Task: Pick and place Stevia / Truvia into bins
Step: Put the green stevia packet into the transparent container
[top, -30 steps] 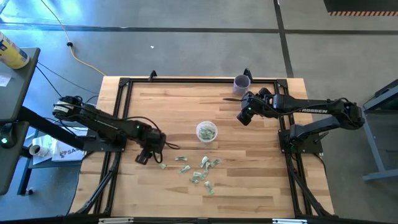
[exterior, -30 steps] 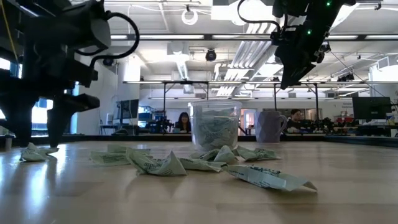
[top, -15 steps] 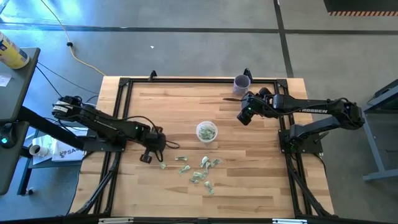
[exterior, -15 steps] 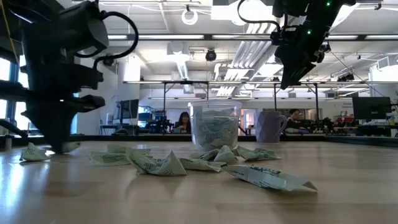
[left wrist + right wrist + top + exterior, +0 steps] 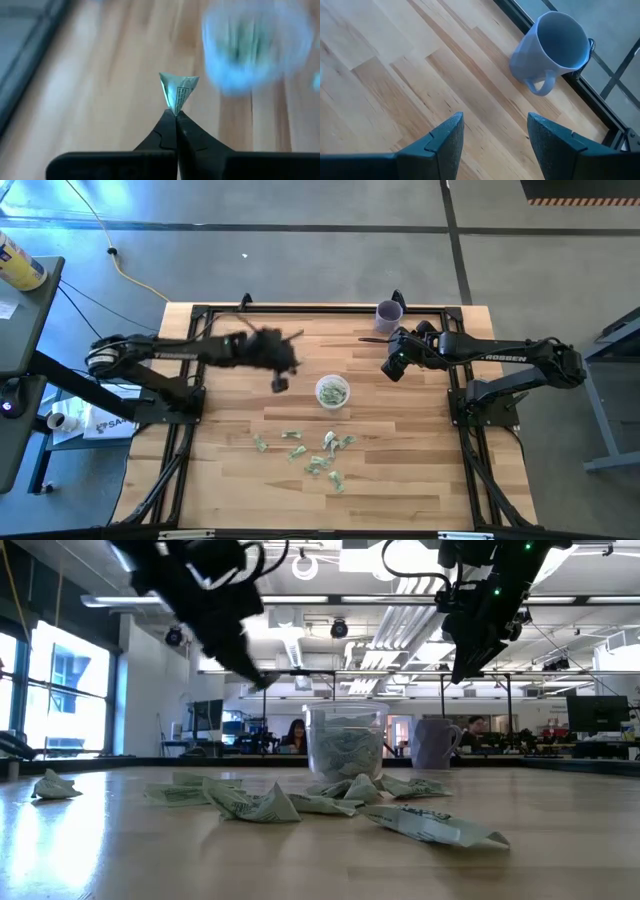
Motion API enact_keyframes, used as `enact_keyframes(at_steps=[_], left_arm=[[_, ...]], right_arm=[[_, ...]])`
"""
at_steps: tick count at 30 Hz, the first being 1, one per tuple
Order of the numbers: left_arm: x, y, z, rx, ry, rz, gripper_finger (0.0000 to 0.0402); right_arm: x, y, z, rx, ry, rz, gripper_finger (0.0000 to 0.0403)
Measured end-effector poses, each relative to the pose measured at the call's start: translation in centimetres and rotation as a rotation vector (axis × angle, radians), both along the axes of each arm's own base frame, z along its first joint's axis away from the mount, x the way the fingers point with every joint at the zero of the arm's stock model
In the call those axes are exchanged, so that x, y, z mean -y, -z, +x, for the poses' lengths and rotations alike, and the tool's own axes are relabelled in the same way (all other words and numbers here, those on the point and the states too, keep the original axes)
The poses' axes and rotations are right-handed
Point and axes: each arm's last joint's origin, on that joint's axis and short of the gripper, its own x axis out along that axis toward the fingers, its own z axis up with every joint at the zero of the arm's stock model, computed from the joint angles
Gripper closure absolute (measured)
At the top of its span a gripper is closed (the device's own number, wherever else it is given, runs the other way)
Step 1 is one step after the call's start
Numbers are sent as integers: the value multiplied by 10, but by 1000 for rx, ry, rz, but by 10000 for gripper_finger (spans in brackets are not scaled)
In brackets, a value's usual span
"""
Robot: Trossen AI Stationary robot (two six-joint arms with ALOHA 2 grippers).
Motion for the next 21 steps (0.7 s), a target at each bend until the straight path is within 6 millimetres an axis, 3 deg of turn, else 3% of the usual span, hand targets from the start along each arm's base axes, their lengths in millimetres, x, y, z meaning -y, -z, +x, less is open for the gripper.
enact_keyframes(at_steps=[5,10,13,21], left_arm=[[-23,-19,41,32,129,8,373],[-19,-19,96,21,310,0,376],[-18,-13,118,-20,368,-47,376],[-6,15,135,-201,402,-120,374]], right_arm=[[0,0,0,4,4,-5,194],[0,0,1,9,8,-8,194],[0,0,1,9,9,-8,194],[0,0,0,5,3,-1,194]])
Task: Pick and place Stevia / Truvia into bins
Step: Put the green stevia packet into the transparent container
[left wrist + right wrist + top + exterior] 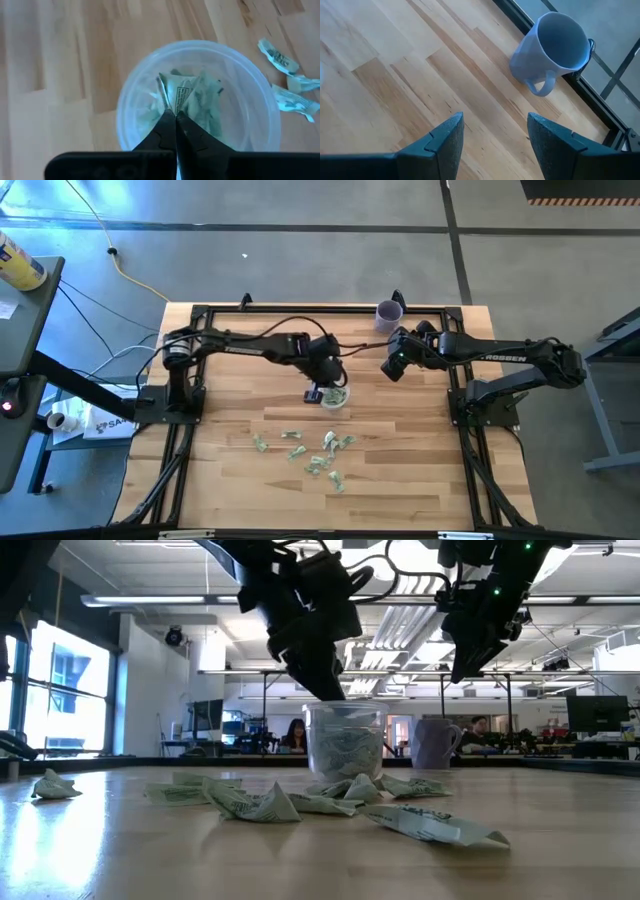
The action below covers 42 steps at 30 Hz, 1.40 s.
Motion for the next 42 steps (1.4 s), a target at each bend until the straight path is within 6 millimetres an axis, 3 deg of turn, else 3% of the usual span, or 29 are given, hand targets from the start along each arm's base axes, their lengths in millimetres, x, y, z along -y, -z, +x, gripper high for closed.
enact_keyframes(at_steps=[6,19,22,25,29,34,42], left_arm=[[3,3,0,-20,-10,-4,367],[1,2,0,-30,-70,25,250],[0,-10,-5,-15,-97,55,241],[2,-34,-13,59,-104,61,243],[4,-66,-27,141,-106,71,252],[10,-98,-60,119,-132,54,262],[29,-105,-111,-185,-263,-96,282]], right_arm=[[0,0,0,-1,5,-17,194],[1,-1,0,-5,17,-39,194],[1,-1,0,-2,10,-26,194],[1,-1,0,-3,6,-22,194],[1,-1,0,-18,-15,-30,194],[0,0,0,-29,-39,-9,194],[0,0,2,55,35,37,194]])
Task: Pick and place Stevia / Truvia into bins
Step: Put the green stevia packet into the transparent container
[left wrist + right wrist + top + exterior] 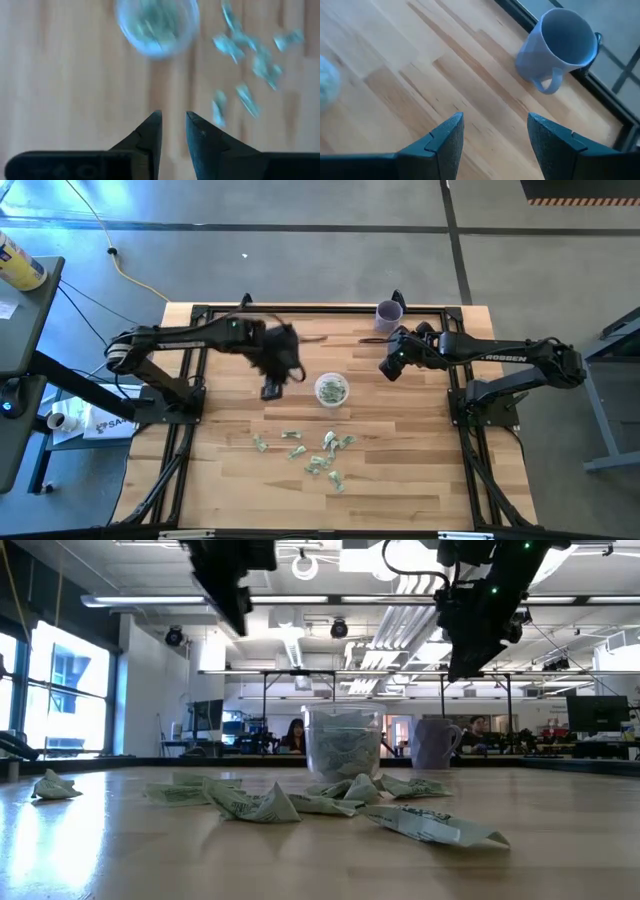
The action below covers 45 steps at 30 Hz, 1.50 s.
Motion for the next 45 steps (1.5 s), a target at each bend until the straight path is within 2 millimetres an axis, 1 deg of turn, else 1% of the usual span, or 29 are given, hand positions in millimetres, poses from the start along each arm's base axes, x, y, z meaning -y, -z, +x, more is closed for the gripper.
enact_keyframes(at_steps=[3,6,10,13,17,19,21,23,25,29,32,36,38,39,40,42,45], left_arm=[[23,7,-12,-60,-3,-48,292],[52,17,-25,-85,-16,-28,303],[92,26,-44,-66,-70,19,316],[117,31,-61,-31,-128,39,325],[144,37,-79,1,-229,39,336],[154,44,-86,-2,-282,23,340],[162,53,-87,-3,-322,3,340],[167,66,-88,-16,-342,34,334],[171,79,-87,-11,-332,72,319],[174,102,-79,-5,-283,134,264],[172,115,-68,-10,-242,173,222],[162,134,-59,-130,-250,126,187],[161,140,-58,-161,-177,144,183],[163,142,-56,-146,-115,158,183],[165,143,-54,-122,-42,171,186],[165,147,-54,-115,105,223,194],[159,154,-53,-104,217,274,209]], right_arm=[[0,-2,5,68,-4,25,194],[-4,-5,12,150,-55,70,194],[-17,-9,21,253,-145,143,194],[-27,-10,24,273,-159,154,194],[-38,-9,24,272,-148,160,194],[-43,-8,24,268,-157,170,194],[-49,-8,23,260,-175,177,194],[-54,-8,23,255,-197,183,194],[-59,-7,23,248,-218,188,194],[-71,-6,21,231,-244,206,194],[-77,-4,18,209,-228,201,194],[-81,-3,15,186,-211,188,194],[-82,-1,14,172,-210,190,194],[-83,-1,14,163,-214,188,194],[-83,0,15,148,-230,183,194],[-84,4,17,109,-270,167,194],[-85,11,22,52,-330,158,192]])
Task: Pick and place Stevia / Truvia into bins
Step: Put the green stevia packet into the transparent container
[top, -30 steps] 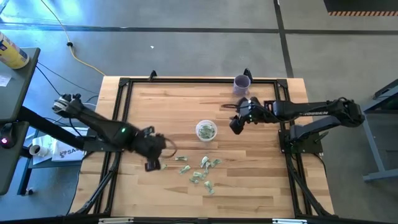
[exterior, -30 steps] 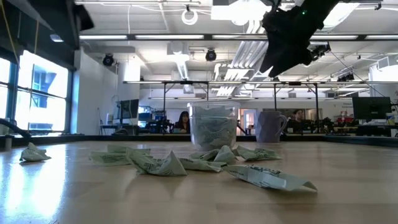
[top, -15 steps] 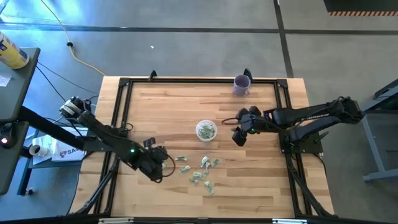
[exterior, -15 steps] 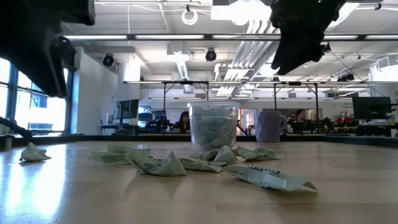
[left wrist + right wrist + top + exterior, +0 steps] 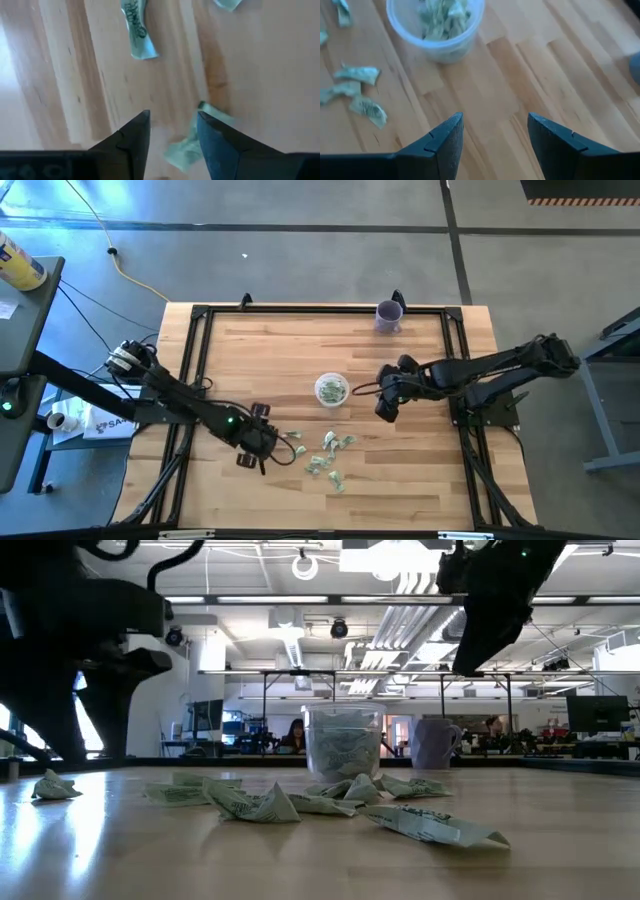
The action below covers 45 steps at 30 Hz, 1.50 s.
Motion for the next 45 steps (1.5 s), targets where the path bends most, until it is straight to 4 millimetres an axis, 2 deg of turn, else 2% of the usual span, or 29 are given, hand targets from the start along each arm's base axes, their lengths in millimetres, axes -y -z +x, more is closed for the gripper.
enact_keyframes(at_steps=[8,16,21,25,33,37,43,45], left_arm=[[-16,8,1,-103,126,-69,224],[-7,3,-6,-215,244,-174,222],[-8,4,-8,-243,232,-199,223],[-6,5,-7,-222,243,-226,222],[-10,22,-11,-158,227,-210,225],[-12,25,-13,-152,220,-183,260],[-16,25,-7,-67,180,-91,362],[-21,24,-2,-30,134,-62,379]], right_arm=[[-3,18,15,-51,-3,12,191],[-4,28,23,-58,2,13,186],[-3,27,24,-46,11,-6,183],[-2,27,24,-44,20,-23,182],[-2,27,24,-43,24,-33,182],[-2,28,22,-59,24,-36,183],[-2,28,22,-66,26,-41,182],[-2,28,22,-66,26,-41,183]])
